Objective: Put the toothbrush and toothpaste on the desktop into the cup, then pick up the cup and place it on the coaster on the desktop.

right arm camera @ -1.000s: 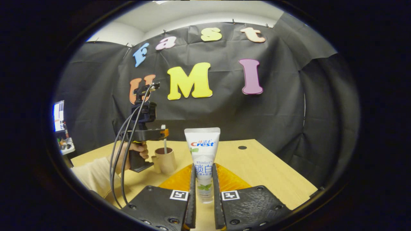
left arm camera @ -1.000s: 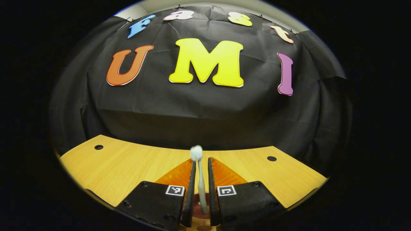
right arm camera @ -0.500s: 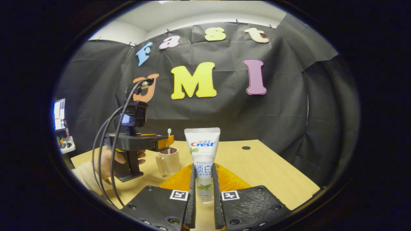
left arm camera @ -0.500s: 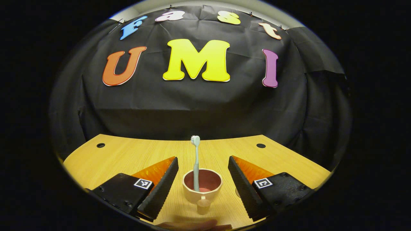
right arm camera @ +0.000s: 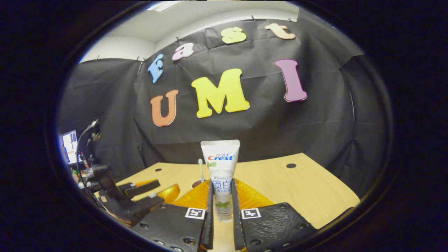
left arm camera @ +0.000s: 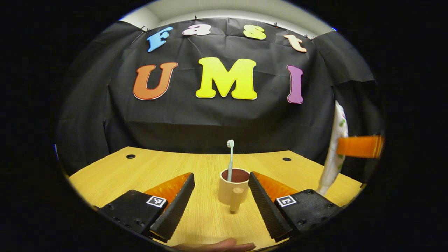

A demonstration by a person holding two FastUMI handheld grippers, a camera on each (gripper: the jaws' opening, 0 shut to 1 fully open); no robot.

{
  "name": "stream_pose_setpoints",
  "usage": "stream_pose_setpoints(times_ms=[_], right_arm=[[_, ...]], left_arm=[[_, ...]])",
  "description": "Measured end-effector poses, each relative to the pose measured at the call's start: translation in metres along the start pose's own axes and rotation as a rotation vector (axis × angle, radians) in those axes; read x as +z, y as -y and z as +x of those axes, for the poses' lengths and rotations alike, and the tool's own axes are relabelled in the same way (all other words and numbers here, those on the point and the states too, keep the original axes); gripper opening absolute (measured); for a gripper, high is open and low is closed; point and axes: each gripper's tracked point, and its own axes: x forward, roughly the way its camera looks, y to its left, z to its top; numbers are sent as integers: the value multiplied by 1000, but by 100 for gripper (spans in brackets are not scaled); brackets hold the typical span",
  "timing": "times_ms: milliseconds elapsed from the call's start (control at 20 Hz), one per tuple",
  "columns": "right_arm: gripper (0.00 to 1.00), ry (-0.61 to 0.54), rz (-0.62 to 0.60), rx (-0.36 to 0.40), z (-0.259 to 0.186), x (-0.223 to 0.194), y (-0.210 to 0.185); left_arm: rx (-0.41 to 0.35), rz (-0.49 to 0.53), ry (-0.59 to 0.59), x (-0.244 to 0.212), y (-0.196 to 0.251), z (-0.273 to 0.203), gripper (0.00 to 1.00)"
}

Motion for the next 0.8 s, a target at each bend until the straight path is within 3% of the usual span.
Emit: stream_pose_setpoints(times_ms=[250, 800], right_arm=[[22, 33, -34, -7, 56, 22, -24], [22, 7, -88, 31, 140, 2, -84]], left_arm=[[28, -32, 22, -14, -20, -33, 98], [47, -68, 35, -38, -42, -81, 98]])
